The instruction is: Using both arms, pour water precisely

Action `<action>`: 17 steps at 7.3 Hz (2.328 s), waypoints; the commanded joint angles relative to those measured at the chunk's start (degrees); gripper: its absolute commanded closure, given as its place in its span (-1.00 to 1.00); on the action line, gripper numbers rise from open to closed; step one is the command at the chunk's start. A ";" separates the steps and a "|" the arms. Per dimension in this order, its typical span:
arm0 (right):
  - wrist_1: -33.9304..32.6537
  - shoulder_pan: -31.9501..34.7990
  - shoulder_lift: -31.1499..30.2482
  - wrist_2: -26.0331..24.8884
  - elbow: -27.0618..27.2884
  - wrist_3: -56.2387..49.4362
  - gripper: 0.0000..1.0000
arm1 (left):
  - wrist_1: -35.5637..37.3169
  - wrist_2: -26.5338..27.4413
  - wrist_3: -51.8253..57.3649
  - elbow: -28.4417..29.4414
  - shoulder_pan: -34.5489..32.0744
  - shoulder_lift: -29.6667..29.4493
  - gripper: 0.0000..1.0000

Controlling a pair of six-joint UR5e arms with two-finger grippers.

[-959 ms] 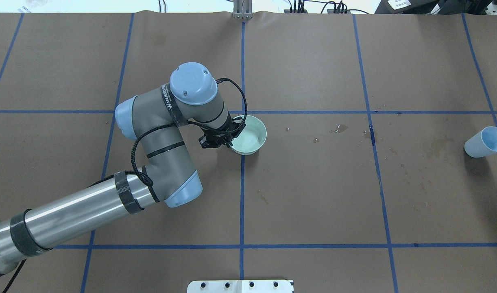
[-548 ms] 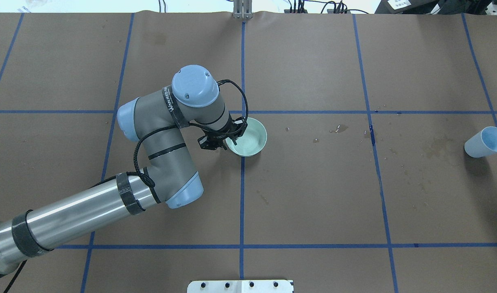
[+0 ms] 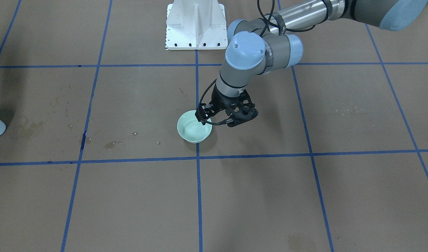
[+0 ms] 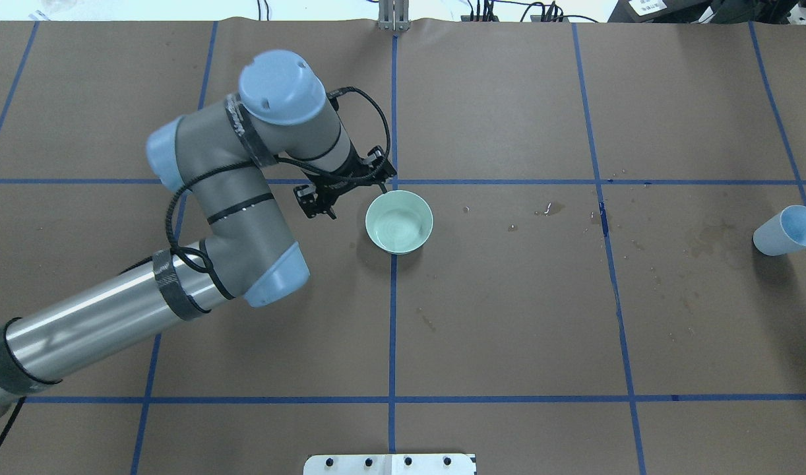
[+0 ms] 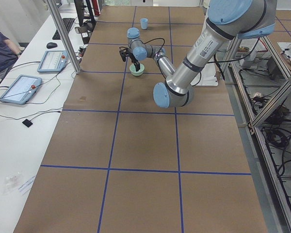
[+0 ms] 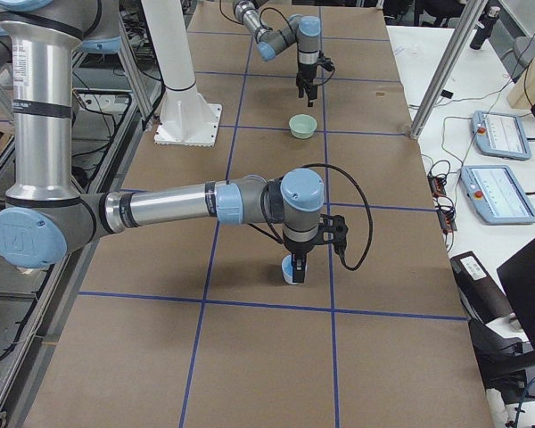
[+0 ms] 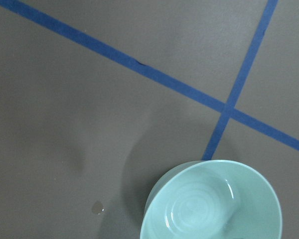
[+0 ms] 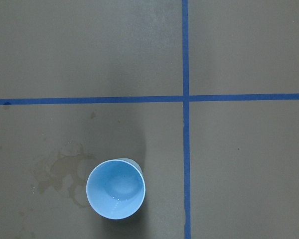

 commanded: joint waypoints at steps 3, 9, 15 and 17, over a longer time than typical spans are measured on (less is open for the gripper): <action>0.01 -14.89 -7.39 -15.76 16.99 7.40 -0.99 | 12.39 -1.56 11.06 -11.92 -4.98 6.93 -1.00; 22.81 -18.46 -19.04 -25.89 14.43 33.96 -0.97 | 12.65 -0.16 10.71 -13.51 -4.89 7.73 -1.00; 36.22 -34.59 -21.13 -43.81 12.28 61.71 -0.98 | 12.65 0.55 10.62 -13.69 -4.89 8.25 -1.00; 36.04 -45.82 -22.43 -55.74 12.39 70.85 -0.99 | 12.65 0.64 10.62 -13.77 -4.89 8.25 -1.00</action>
